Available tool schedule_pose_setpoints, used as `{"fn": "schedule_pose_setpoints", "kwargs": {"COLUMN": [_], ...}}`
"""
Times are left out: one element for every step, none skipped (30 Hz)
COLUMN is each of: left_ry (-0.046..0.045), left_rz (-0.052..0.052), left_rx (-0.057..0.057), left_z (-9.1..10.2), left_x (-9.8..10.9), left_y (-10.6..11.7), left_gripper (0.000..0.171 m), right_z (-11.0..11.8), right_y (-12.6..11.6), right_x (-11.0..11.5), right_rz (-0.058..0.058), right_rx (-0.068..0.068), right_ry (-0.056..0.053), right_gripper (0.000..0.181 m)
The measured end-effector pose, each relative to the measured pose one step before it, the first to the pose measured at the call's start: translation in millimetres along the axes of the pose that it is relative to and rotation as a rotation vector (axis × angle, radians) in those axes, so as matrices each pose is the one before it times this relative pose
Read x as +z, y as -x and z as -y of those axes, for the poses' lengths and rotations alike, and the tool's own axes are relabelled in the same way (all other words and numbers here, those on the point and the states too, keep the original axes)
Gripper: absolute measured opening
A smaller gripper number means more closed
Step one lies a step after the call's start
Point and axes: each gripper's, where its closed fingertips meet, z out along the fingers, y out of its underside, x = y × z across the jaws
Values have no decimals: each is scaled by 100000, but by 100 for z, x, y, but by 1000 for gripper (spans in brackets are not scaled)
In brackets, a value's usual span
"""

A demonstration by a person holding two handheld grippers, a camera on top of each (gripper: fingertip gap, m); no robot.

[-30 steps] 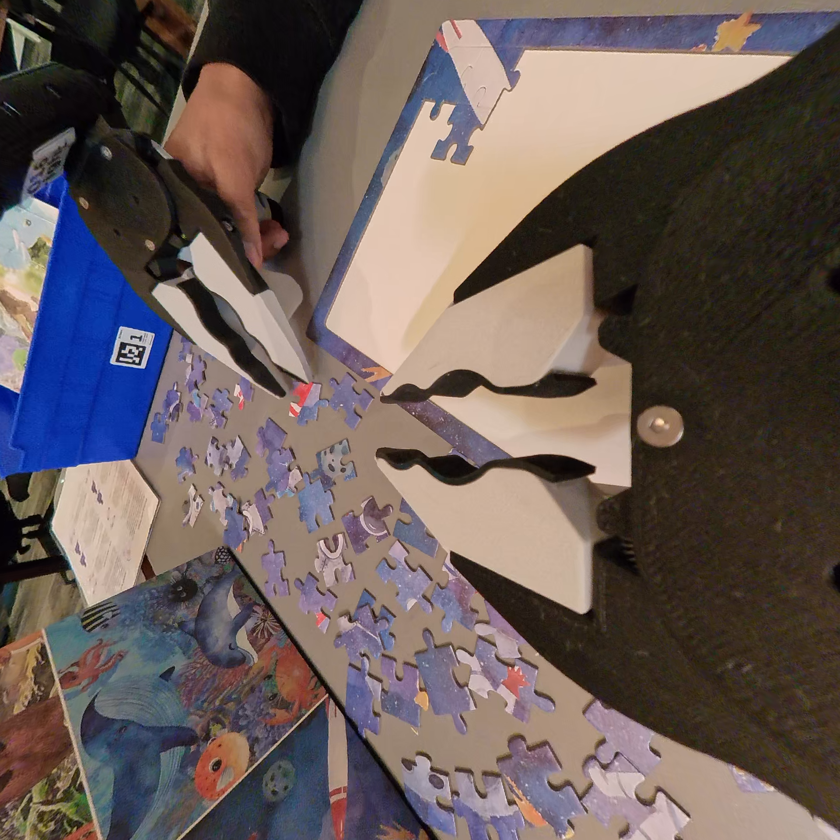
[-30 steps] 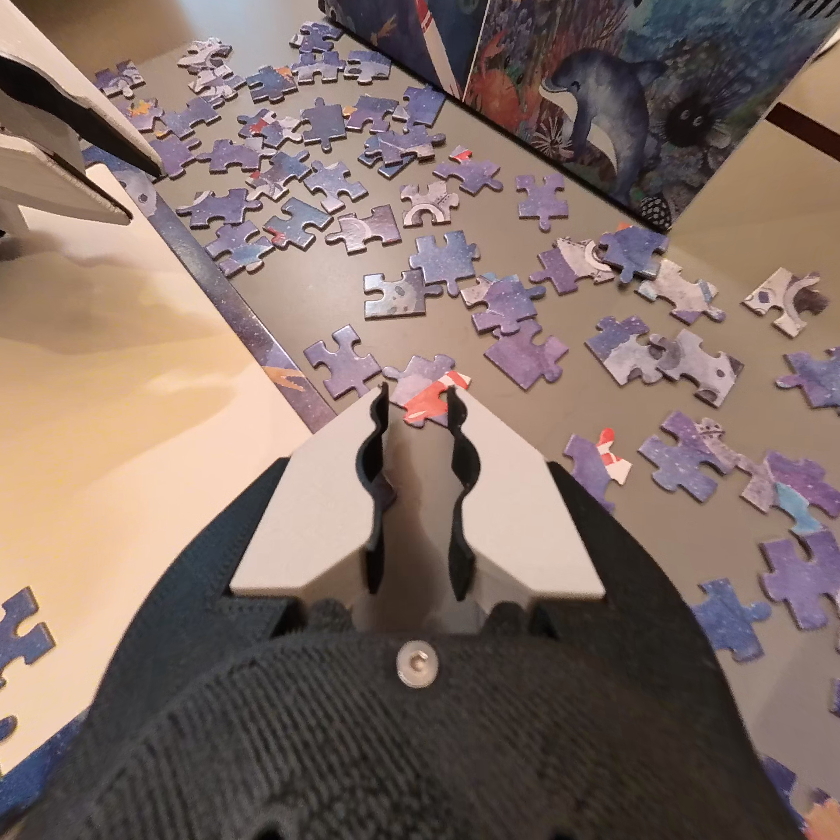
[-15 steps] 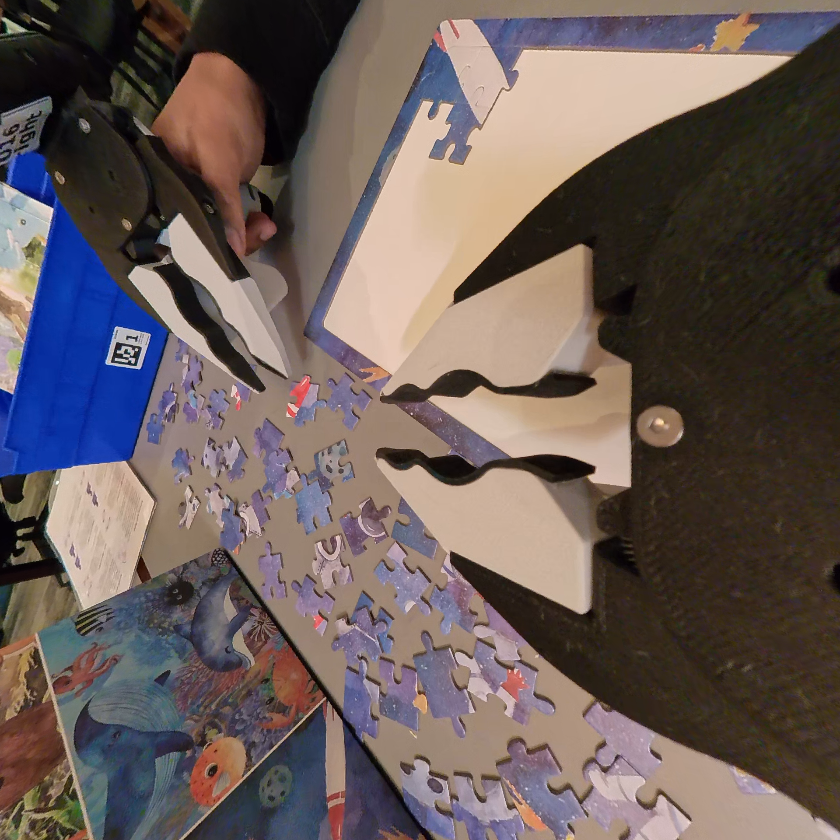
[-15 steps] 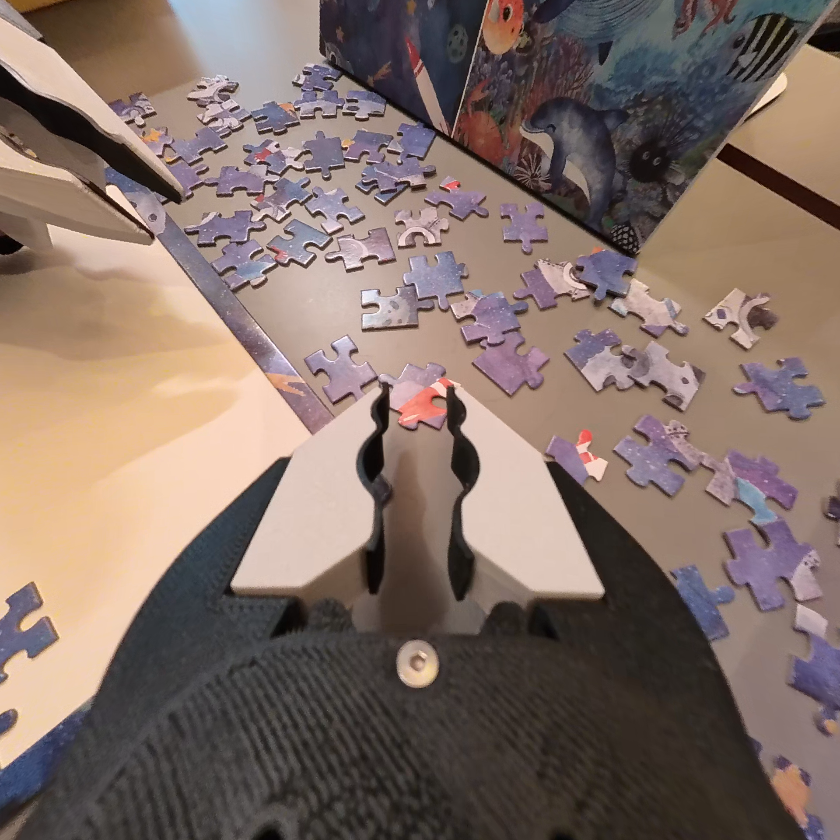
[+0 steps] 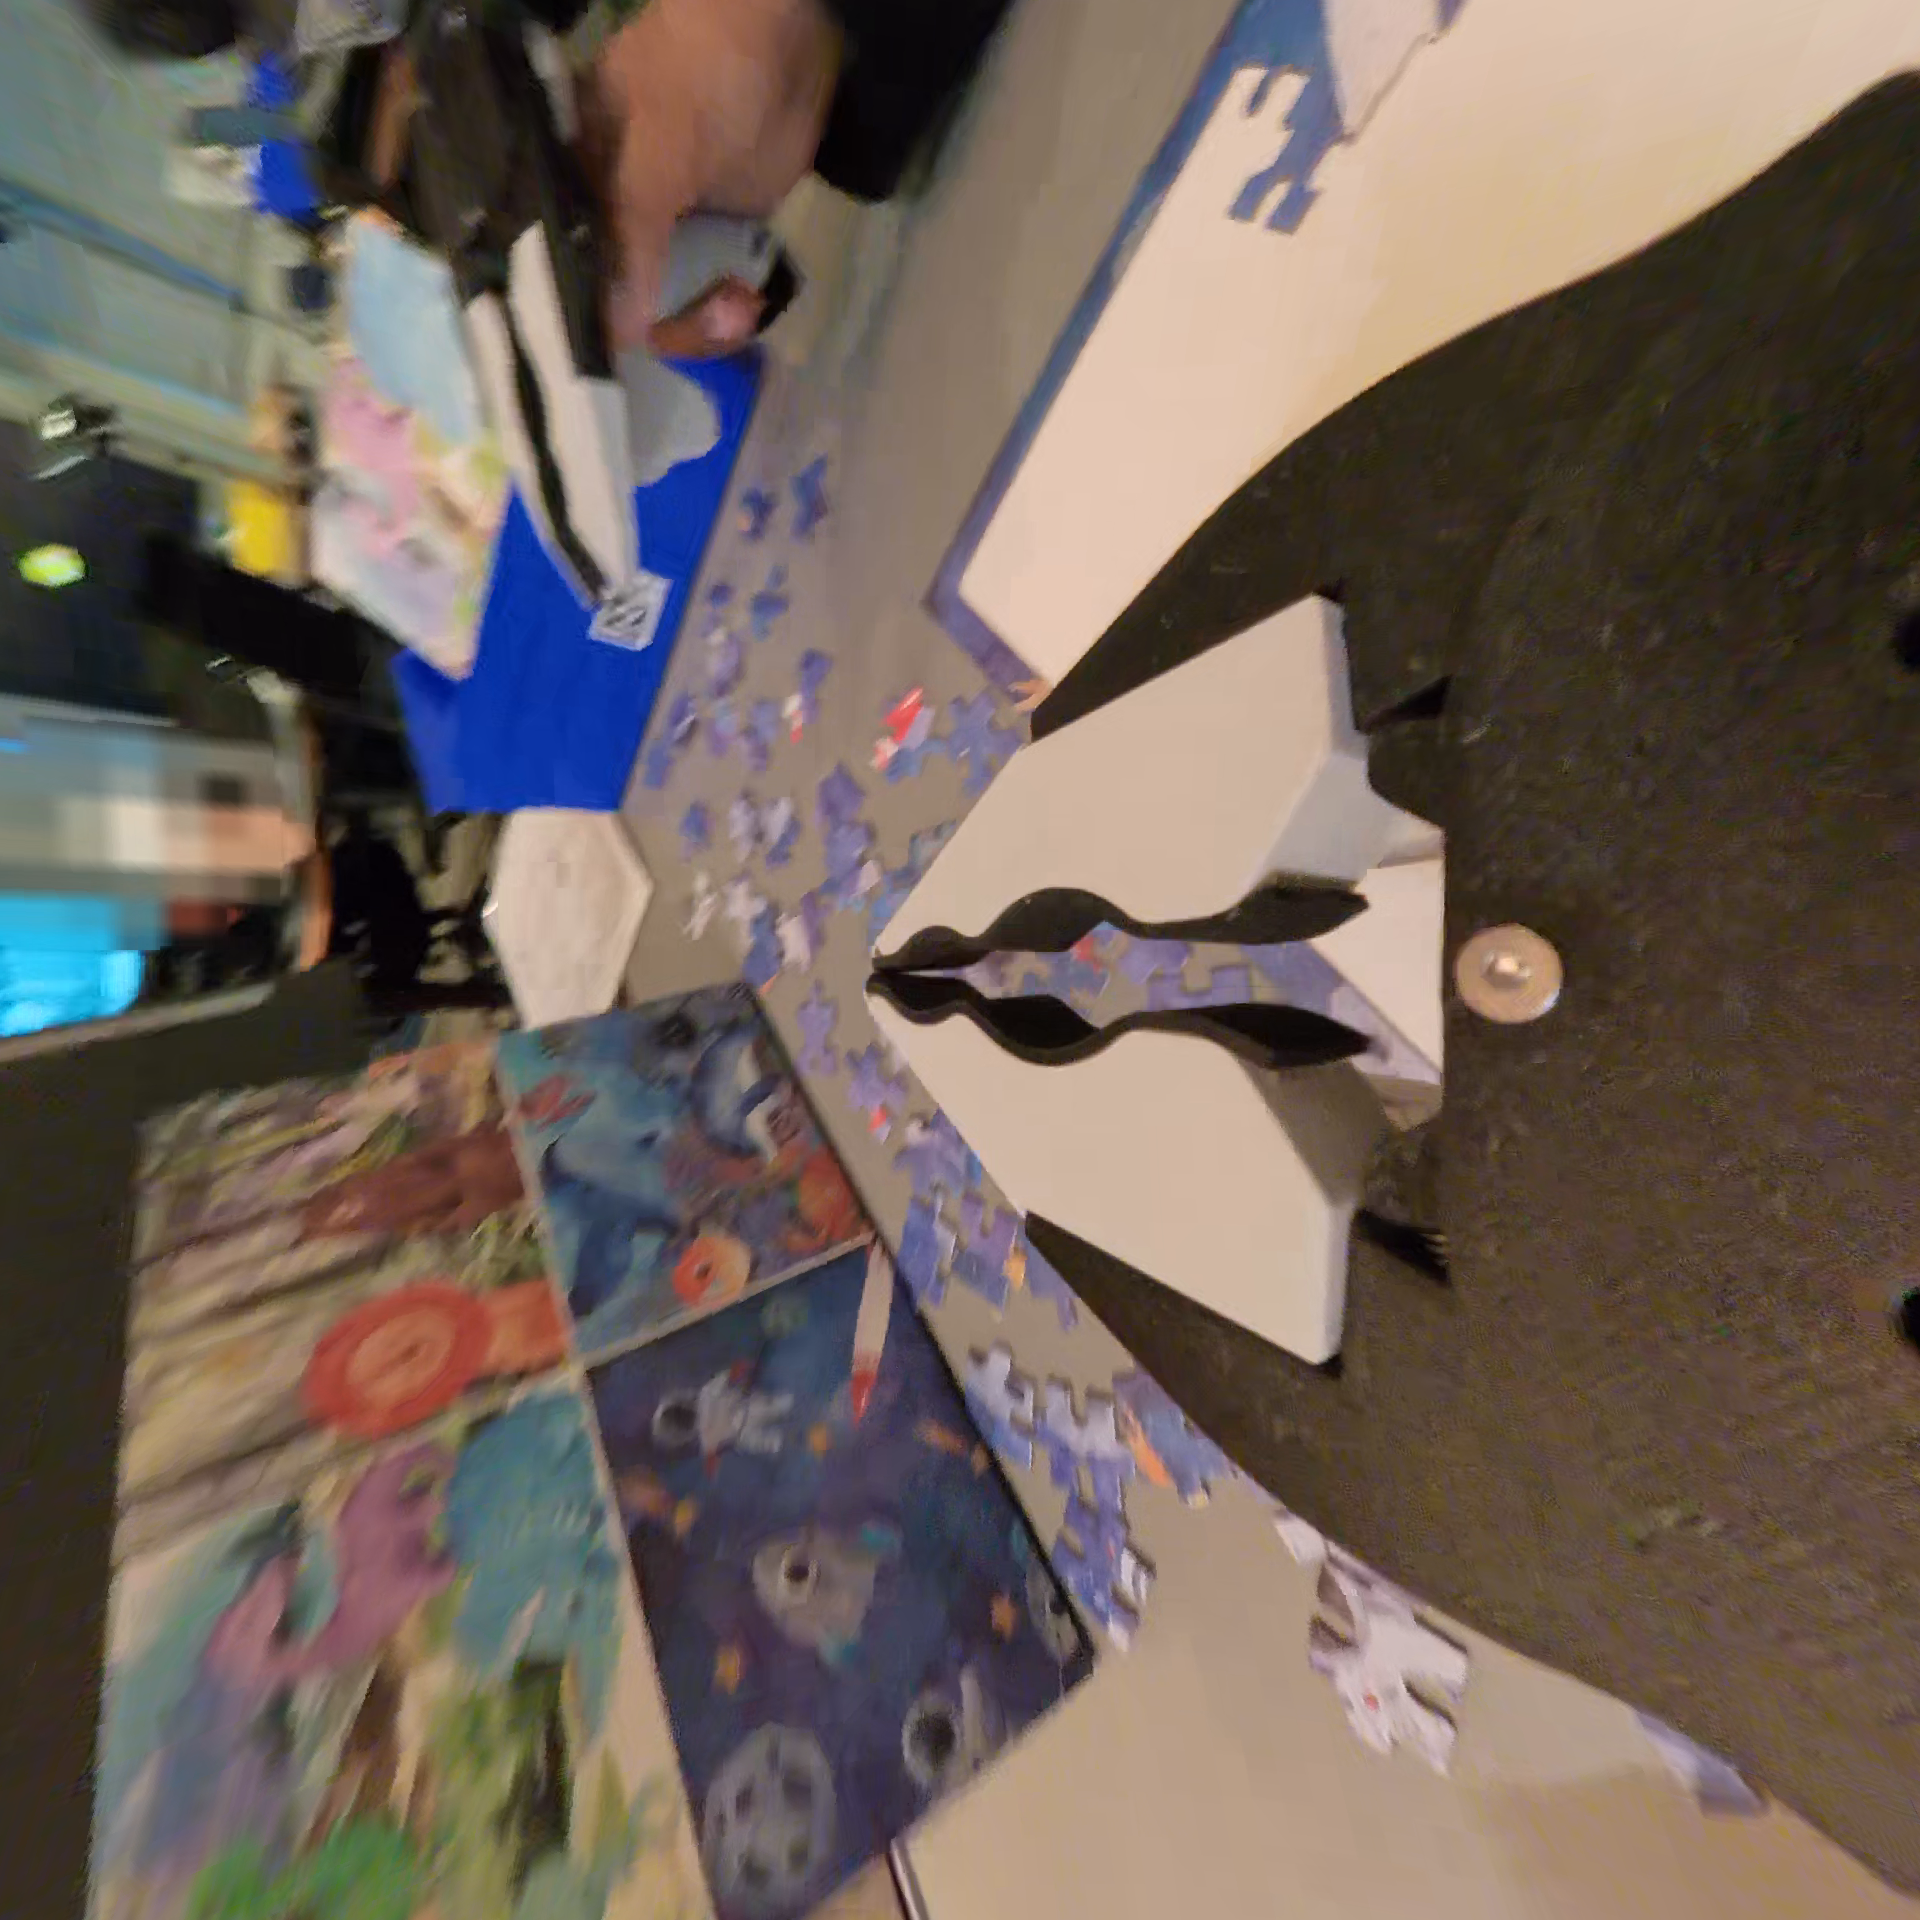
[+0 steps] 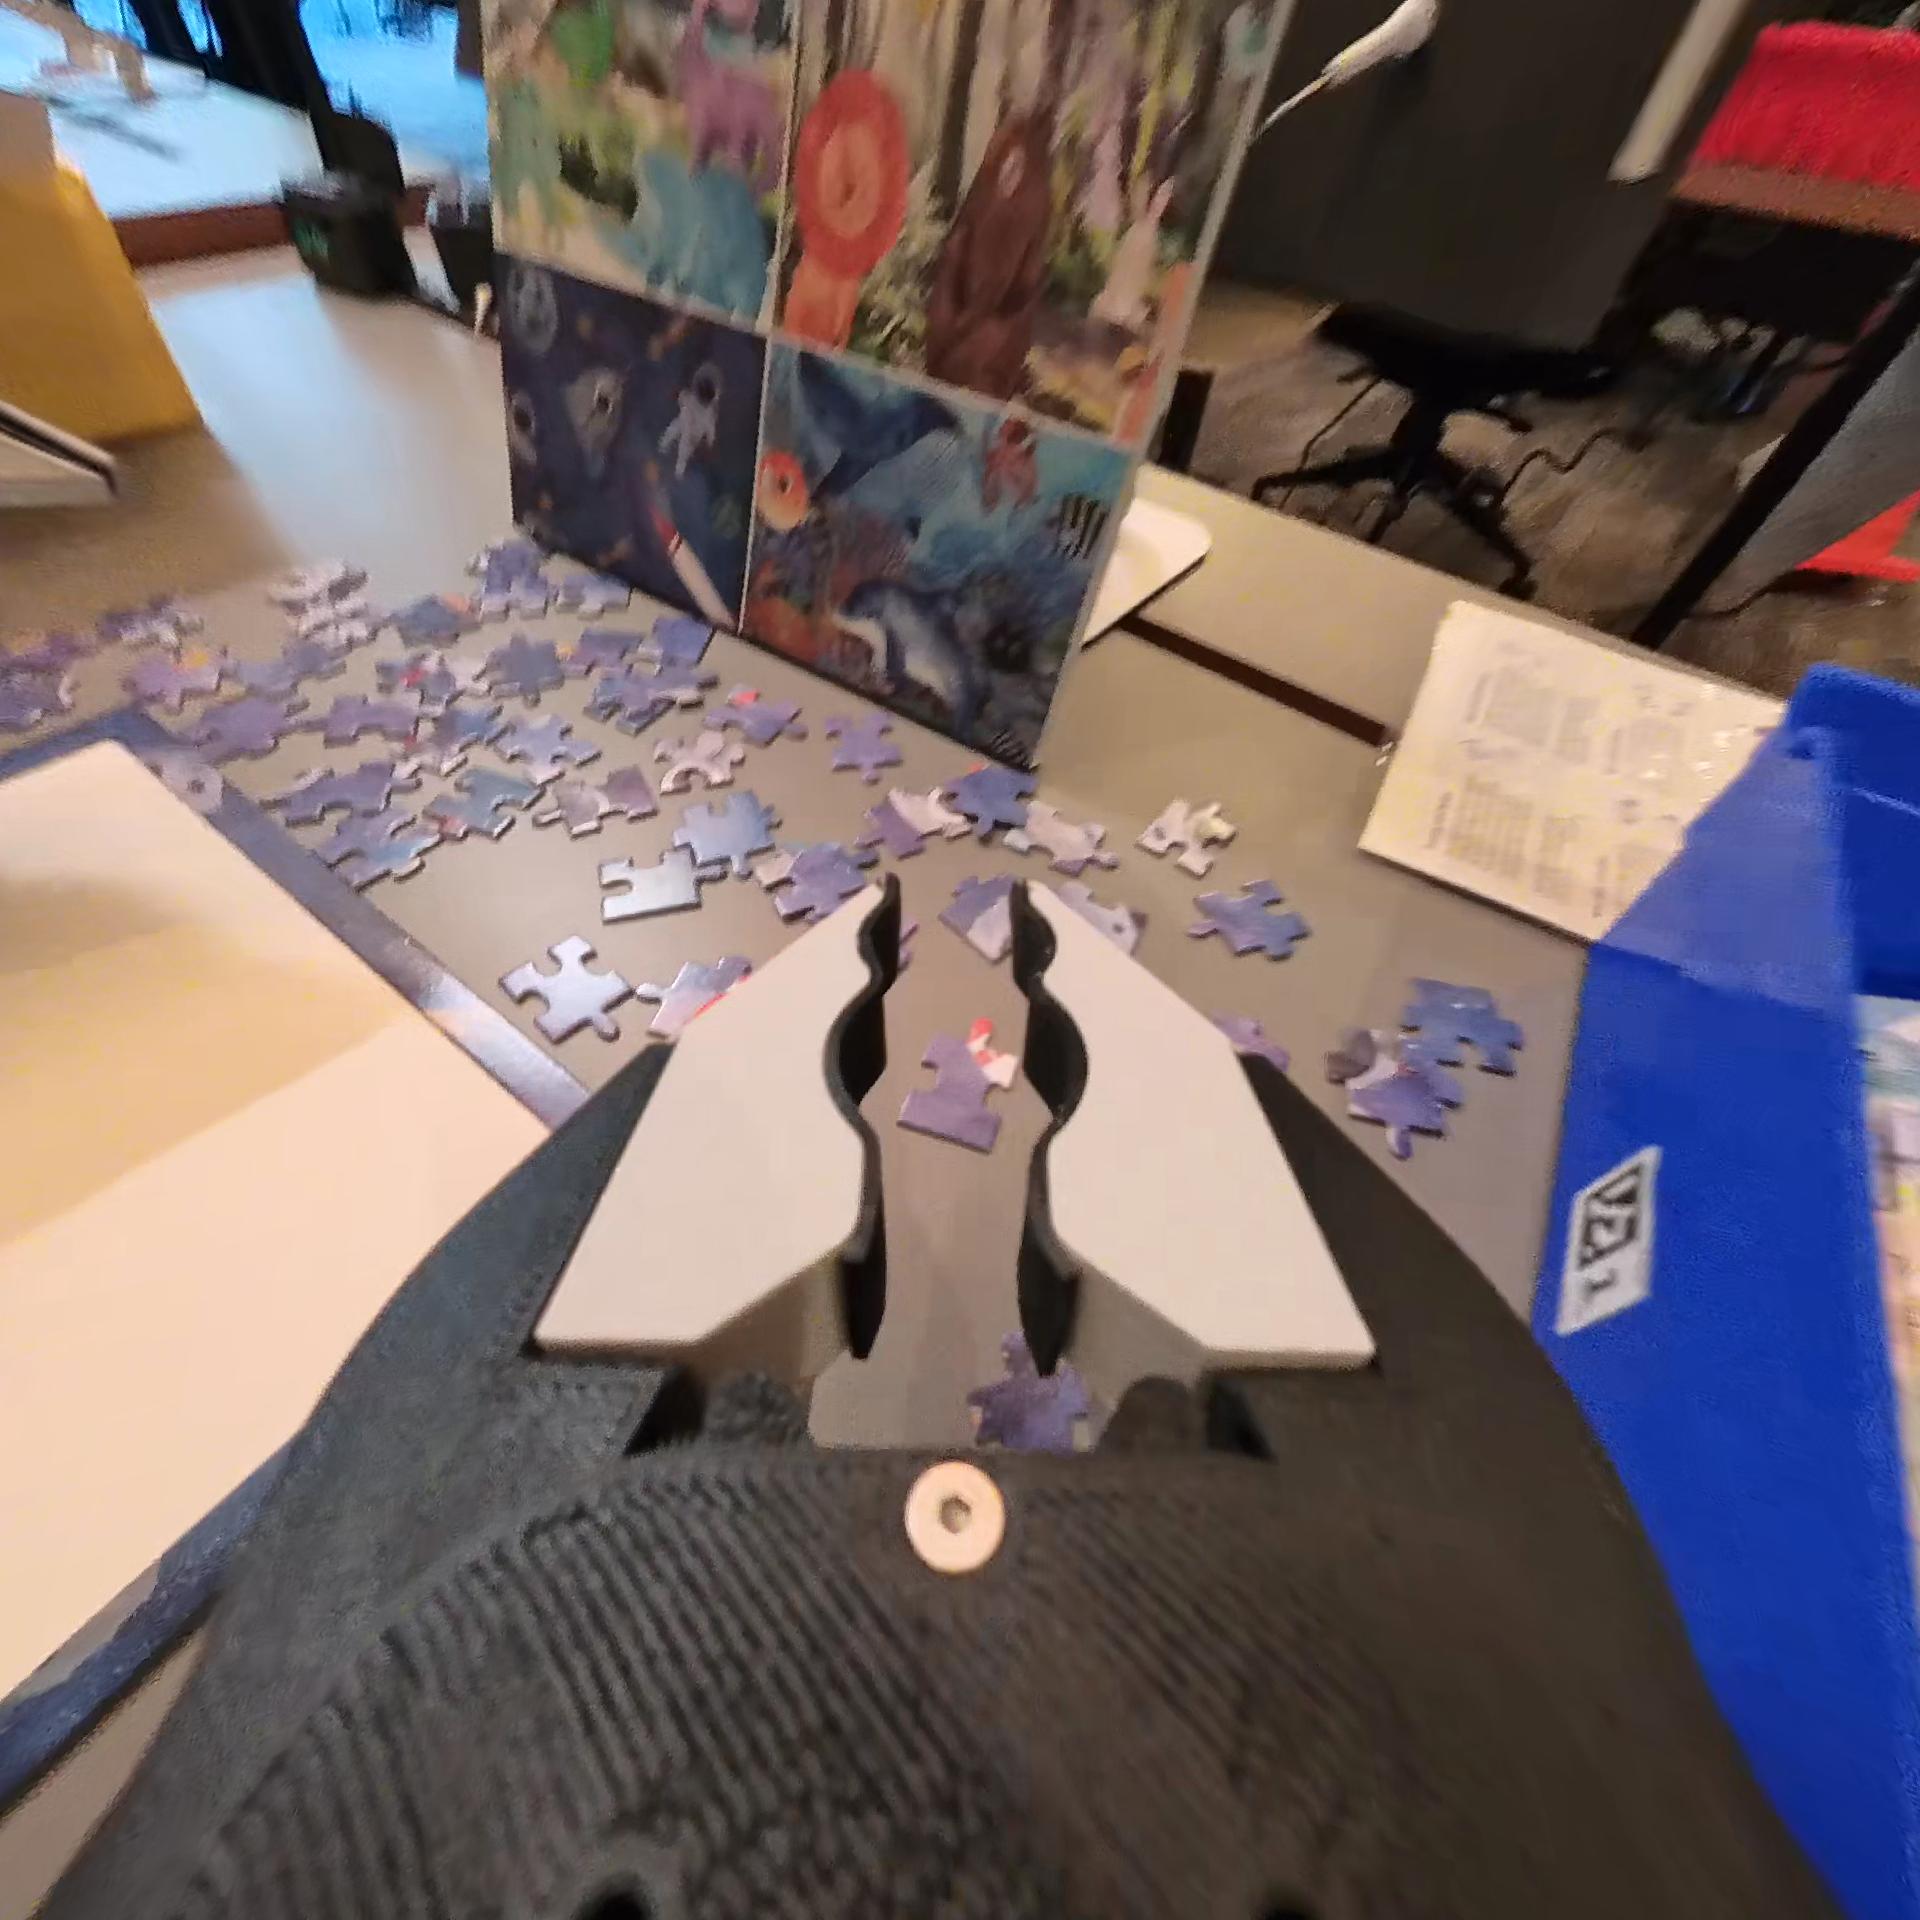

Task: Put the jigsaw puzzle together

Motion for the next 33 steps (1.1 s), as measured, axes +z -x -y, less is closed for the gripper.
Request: {"fn": "schedule_pose_setpoints", "kwargs": {"left_ry": [-4399, -3325, -2517, -2339, -2115, -1735, -1488, -1164, -985, -929, -1188, -1318, -1159, -871, -678, -433, -192, -14, -113, -353, -466, -133, 508, 788, 617, 498, 455, 391, 459, 595, 563, 328, 18], "left_rz": [4234, 2663, 1785, 2119, 1749, 1128, 1008, 873, 574, 648, 510, 393, -225, -905, -1067, -934, -917, -788, -485, -117, -106, -287, -614, -923, -941, -859, -772, -682, -487, -408, -573, -695, -784], "left_rx": [-2855, -2760, -2513, -1781, -1360, -1082, -563, 45, 679, 1101, 1060, 748, -48, -794, -947, -1062, -1142, -1099, -710, -253, 65, 64, -220, -431, -436, -310, -89, 190, 330, 198, -28, -215, -293], "left_z": [740, 648, 507, 399, 331, 301, 246, 175, 145, 181, 263, 294, 287, 230, 137, 54, -14, -34, 1, 68, 72, -15, -133, -200, -180, -153, -130, -93, -103, -116, -126, -86, -43], "left_x": [-617, -573, -500, -394, -305, -229, -158, -115, -101, -122, -157, -192, -196, -154, -120, -71, -25, -3, -23, -41, -39, 16, 89, 118, 115, 100, 85, 76, 86, 83, 90, 77, 60], "left_y": [1104, 906, 771, 758, 628, 445, 321, 213, 105, 85, 76, 107, 69, 22, 22, 52, 33, 27, 20, 42, -6, -47, -98, -179, -212, -207, -205, -188, -153, -124, -132, -134, -165], "left_gripper": [0, 0, 0, 0, 0, 0, 0, 0, 0, 0, 0, 0, 0, 0, 0, 0, 0, 0, 0, 0, 0, 0, 0, 0, 0, 0, 0, 0, 0, 0, 0, 0, 0], "right_z": [405, 353, 282, 207, 144, 99, 89, 106, 126, 133, 160, 217, 240, 206, 178, 122, 27, -127, -319, -577, -950, -1212, -1203, -1076, -1027, -1038, -996, -809, -580, -355, -245, -395, -428], "right_y": [-491, -462, -487, -513, -545, -496, -401, -290, -197, -159, -151, -149, -108, -109, -103, -88, -73, 31, 201, 451, 548, 597, 565, 391, 221, 253, 174, 100, 194, 275, 271, 34, -198], "right_x": [-440, -403, -380, -360, -330, -286, -237, -209, -187, -168, -155, -179, -179, -165, -126, -85, -32, 73, 192, 358, 590, 729, 798, 812, 837, 824, 798, 696, 578, 456, 395, 350, 310], "right_rz": [-1300, -1492, -1933, -2210, -2438, -2219, -1703, -1088, -591, -447, -465, -462, -242, -129, -19, 104, 383, 1035, 2157, 3623, 3972, 3933, 3091, 1236, -210, -189, -539, -834, -81, 711, 1117, 66, -1318], "right_rx": [948, 173, -577, -1147, -1392, -1322, -989, -508, -51, 72, 51, 121, 324, 608, 849, 1020, 1218, 1529, 1905, 2414, 3237, 3176, 1910, 461, -601, -1315, -1243, -1106, -946, -324, 253, 347, -19], "right_ry": [-2439, -1887, -1277, -708, -343, -210, -208, -403, -700, -691, -606, -854, -1029, -1007, -1050, -1020, -695, 38, 1025, 2382, 4456, 6098, 5873, 4808, 4562, 4925, 5070, 4373, 3107, 1743, 1077, 2557, 3262], "right_gripper": [19, 19, 19, 19, 19, 19, 19, 19, 19, 19, 19, 19, 19, 19, 19, 19, 19, 18, 19, 22, 29, 36, 40, 41, 41, 42, 43, 44, 45, 45, 45, 44, 44]}}
